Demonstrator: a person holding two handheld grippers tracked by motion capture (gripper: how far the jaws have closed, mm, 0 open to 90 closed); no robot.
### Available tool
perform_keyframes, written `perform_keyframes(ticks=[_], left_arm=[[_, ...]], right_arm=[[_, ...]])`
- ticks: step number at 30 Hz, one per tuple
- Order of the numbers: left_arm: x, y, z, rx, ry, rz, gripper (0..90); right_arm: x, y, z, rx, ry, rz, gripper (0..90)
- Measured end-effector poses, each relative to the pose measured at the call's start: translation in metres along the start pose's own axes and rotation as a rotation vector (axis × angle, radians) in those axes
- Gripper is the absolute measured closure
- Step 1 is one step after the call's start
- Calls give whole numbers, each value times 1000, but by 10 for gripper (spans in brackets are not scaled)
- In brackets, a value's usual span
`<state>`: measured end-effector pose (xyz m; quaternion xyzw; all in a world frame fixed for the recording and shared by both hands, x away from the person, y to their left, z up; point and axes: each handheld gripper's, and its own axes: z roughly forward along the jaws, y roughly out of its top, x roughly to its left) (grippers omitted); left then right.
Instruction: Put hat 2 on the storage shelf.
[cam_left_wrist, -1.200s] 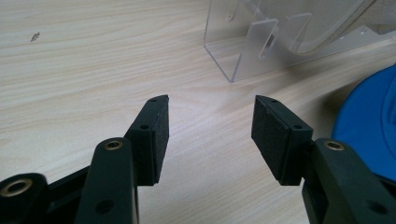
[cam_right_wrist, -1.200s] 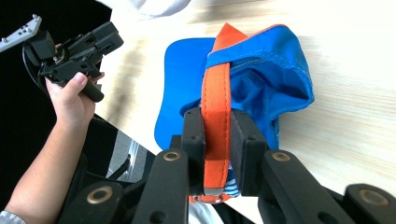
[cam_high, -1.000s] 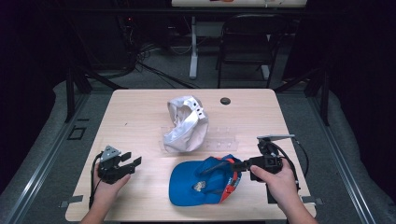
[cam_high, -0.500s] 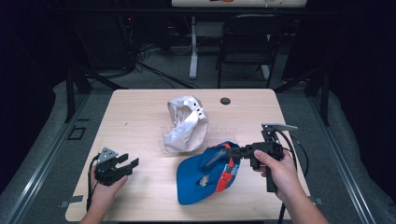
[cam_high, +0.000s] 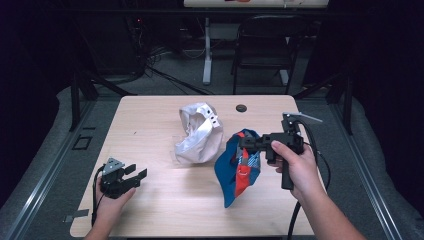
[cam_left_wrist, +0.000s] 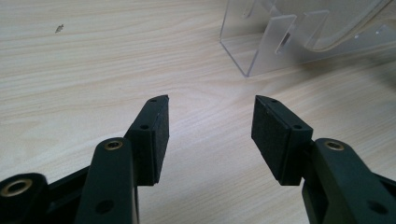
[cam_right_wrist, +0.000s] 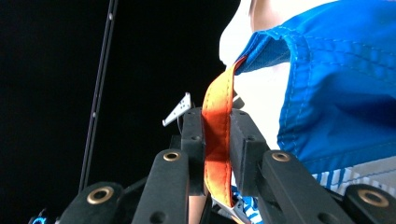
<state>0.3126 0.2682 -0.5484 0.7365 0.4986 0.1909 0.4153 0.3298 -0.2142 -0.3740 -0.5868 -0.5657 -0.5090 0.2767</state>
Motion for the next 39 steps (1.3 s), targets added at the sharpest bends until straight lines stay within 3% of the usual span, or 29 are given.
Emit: perform_keyframes(ticks=[10,22,26,39], left_arm=[[0,1,2,7,5,4,473],[0,0,2,3,-2,7,473],[-1,0,0,2,-1,14,473],[-2,0,2,9,-6,17,473]], right_arm=[[3,22,-29,-109,8,31,778],[19,49,-38,-192,-8,12,778],[26,57,-40,-251,-16,17,778],[28,73,-44,-287,-55,16,777]])
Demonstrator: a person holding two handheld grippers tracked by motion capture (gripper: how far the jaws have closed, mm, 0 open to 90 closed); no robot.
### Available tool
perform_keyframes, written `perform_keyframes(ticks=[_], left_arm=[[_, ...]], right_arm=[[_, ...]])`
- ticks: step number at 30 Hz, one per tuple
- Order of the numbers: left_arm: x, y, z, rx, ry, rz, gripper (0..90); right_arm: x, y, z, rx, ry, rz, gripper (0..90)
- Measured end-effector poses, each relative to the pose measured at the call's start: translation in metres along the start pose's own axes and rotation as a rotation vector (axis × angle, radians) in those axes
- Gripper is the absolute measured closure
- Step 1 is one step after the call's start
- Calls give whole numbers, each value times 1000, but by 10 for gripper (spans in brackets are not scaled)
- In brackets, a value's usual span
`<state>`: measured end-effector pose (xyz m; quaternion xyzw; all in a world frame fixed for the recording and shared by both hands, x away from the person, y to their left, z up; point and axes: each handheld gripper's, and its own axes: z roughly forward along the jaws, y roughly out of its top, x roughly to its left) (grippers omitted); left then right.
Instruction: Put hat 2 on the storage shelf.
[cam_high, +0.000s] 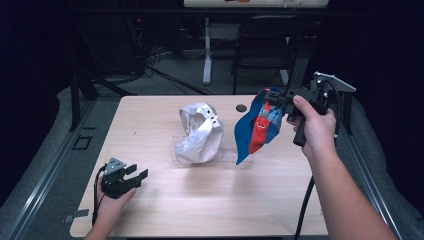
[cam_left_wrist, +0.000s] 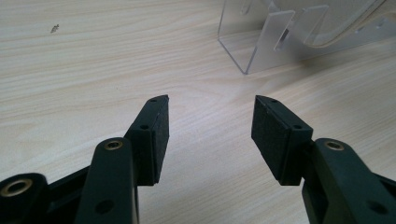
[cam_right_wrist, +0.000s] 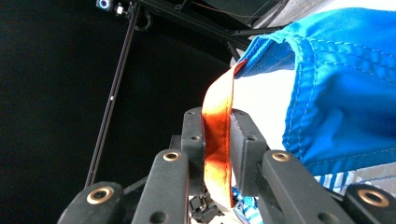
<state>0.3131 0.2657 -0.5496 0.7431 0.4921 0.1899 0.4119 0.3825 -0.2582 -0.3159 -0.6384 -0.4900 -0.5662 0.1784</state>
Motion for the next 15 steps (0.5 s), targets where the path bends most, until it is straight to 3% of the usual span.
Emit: perform_keyframes(ticks=[7,15], left_arm=[[0,0,0,-1,-1,1,473],[1,0,0,5,0,-1,473]], right_arm=[[-4,7,4,-12,-7,19,777],[3,10,13,-17,-11,16,777]])
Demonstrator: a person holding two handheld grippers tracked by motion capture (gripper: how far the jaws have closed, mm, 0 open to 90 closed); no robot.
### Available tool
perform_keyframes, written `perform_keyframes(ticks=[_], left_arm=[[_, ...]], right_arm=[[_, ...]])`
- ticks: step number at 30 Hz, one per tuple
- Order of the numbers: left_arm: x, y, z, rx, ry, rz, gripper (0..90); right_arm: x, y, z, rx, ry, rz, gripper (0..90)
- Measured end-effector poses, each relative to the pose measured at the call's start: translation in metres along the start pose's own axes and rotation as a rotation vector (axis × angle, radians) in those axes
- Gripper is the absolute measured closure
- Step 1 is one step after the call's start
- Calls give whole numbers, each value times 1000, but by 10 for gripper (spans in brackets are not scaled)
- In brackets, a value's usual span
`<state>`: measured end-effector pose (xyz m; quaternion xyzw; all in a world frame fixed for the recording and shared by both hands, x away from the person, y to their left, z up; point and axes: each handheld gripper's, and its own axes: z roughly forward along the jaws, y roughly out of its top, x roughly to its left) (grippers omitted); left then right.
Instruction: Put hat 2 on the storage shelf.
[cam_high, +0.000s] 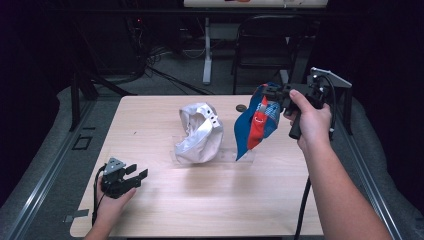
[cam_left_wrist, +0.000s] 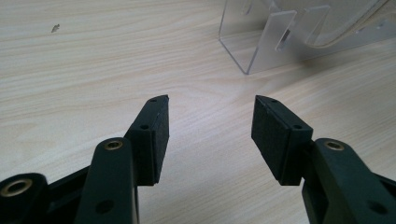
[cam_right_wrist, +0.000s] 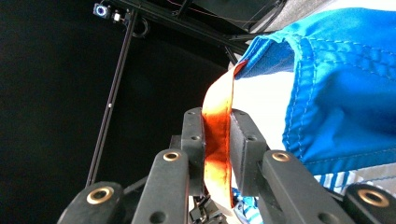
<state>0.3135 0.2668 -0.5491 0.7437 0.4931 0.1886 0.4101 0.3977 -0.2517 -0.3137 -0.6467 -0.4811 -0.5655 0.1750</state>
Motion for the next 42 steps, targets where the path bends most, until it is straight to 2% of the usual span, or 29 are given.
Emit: perform_keyframes(ticks=[5,11,14,16,21,23,29,42], left_arm=[[0,0,0,1,-1,1,473],[1,0,1,-3,-6,-2,473],[1,0,2,-12,-3,-5,473],[2,0,1,-1,-6,-3,473],[1,0,2,-4,-5,1,473],[1,0,2,-4,-5,1,473],[1,0,2,-1,-6,-2,473],[2,0,2,0,-5,-2,473]], right_arm=[[2,3,5,3,-8,0,777],[-3,8,12,10,-30,-3,777],[-4,11,13,-2,-31,11,777],[-5,12,12,7,-37,10,777],[-8,11,15,22,-42,12,776],[-8,9,19,26,-61,6,776],[-10,6,26,40,-54,7,776],[-29,-2,37,67,-89,37,775]])
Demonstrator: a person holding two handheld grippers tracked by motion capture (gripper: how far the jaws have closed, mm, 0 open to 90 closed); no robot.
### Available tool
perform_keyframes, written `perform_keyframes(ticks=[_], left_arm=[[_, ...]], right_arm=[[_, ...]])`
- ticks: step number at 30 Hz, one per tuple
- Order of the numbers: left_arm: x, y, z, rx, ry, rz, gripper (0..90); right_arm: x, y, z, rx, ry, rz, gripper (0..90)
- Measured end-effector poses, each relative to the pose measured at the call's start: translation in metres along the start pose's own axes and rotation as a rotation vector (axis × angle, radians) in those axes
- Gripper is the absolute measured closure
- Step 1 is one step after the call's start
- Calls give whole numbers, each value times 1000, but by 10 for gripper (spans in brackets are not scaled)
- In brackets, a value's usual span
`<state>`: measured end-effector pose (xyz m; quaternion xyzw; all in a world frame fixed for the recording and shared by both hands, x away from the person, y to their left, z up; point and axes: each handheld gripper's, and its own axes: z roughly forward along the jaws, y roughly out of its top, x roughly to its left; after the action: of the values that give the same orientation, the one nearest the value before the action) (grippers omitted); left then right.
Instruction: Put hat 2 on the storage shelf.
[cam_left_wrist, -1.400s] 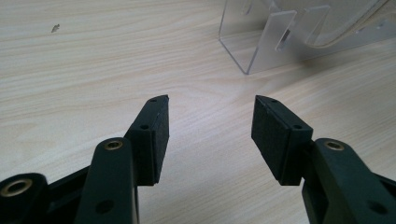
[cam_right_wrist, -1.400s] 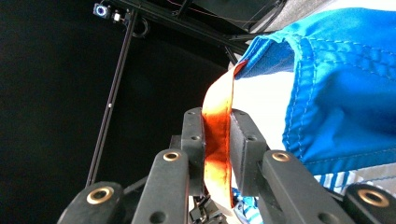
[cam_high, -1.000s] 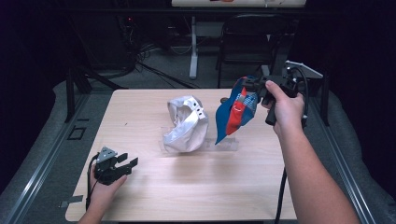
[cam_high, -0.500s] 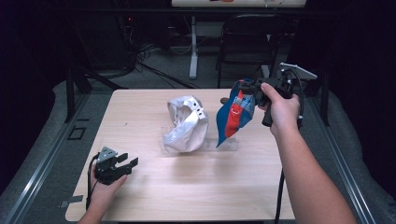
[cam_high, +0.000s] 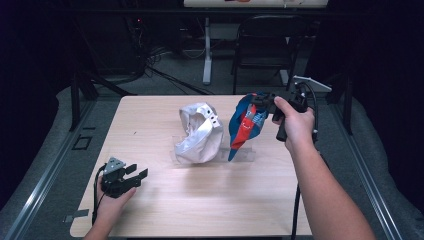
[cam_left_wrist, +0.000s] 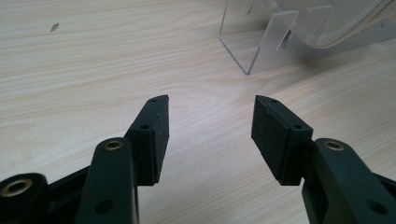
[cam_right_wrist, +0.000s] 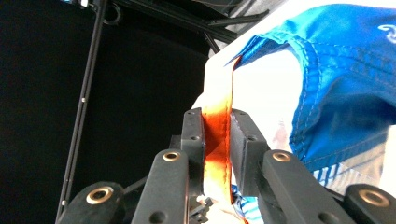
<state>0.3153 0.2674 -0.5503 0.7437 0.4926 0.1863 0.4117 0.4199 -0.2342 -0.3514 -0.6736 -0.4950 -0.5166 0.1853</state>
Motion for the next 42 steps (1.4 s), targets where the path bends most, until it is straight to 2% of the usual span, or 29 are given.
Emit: perform_keyframes(ticks=[5,12,27,31,34,36,40,42], left_arm=[[0,0,1,-2,2,4,473],[0,0,1,-4,2,0,473],[-1,0,1,-3,2,2,473],[0,0,0,-1,2,1,473],[0,0,0,0,2,2,473],[-1,0,1,-4,3,1,473],[-1,0,1,-2,2,4,473],[-1,-1,1,-2,3,2,472]], right_arm=[[-11,-5,5,18,-14,1,773],[-19,-9,5,29,-27,-3,746],[-20,-12,-4,6,-43,-33,710],[-19,-13,-8,8,-69,-70,684],[-18,-14,-8,-1,-76,-71,674],[-18,-14,-10,0,-81,-91,664],[-17,-17,-11,-6,-98,-124,594],[-14,-20,-12,-26,-129,-169,535]])
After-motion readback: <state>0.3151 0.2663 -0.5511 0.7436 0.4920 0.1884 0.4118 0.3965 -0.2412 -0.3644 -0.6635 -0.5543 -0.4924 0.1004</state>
